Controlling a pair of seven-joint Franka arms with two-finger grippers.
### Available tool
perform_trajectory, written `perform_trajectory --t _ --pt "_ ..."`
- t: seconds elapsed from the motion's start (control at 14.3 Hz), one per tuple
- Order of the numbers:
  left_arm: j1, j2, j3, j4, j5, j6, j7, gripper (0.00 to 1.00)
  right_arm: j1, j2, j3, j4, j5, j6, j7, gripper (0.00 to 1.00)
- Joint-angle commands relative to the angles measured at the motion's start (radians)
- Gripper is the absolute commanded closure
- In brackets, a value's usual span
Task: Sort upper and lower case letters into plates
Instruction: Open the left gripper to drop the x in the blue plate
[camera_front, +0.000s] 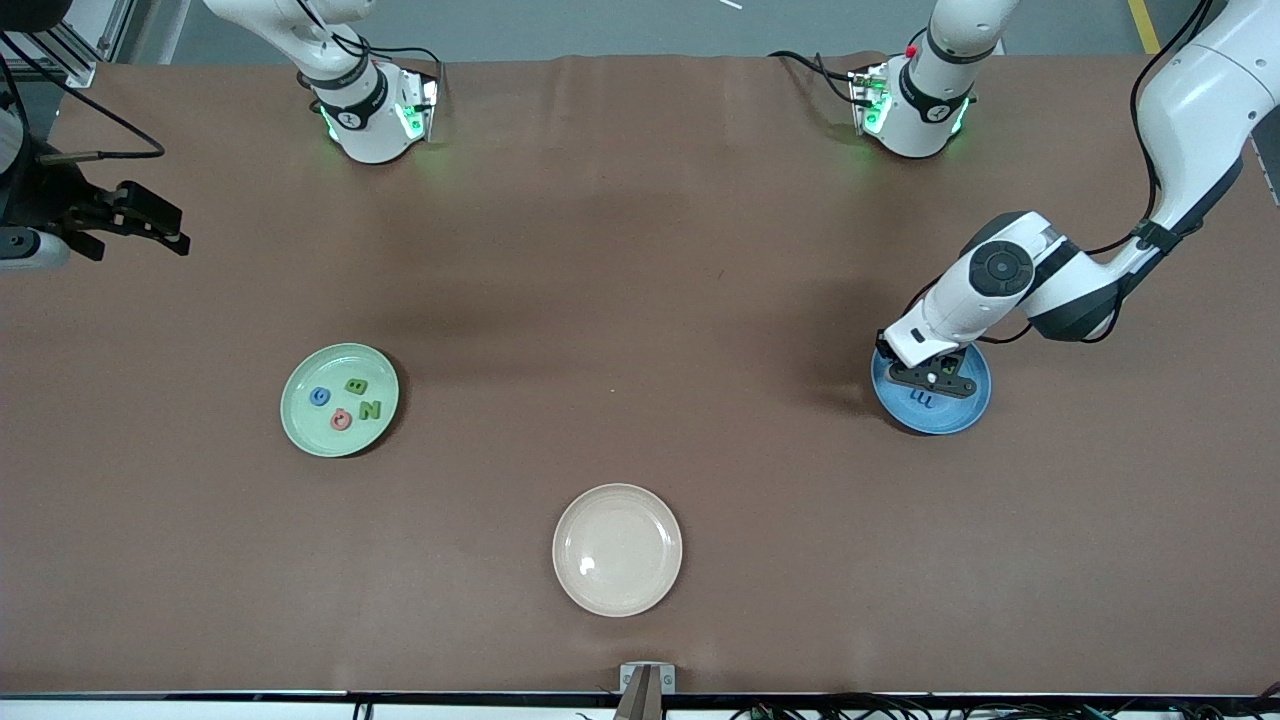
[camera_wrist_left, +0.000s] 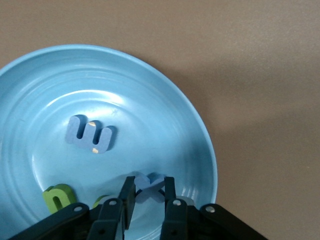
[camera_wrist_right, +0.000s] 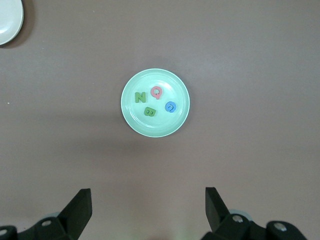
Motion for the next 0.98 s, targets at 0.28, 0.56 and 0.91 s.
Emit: perform_trajectory --t 0.28,0.56,0.91 --pt "-0.007 -0.003 0.010 0.001 0.021 0.013 -0.005 0.84 -0.007 -0.028 -0.003 -0.034 0.001 0.013 -0.016 0.00" --pt "-0.006 -0.012 0.009 0.001 0.021 0.012 -0.002 0.24 -0.007 -0.028 -0.003 -0.034 0.003 0.011 -0.002 0.00" --pt "0.005 -0.028 -0.052 0.002 0.007 -0.011 -0.009 0.00 -0.008 -0.030 -0.004 -0.034 0.032 0.004 0.023 0.00"
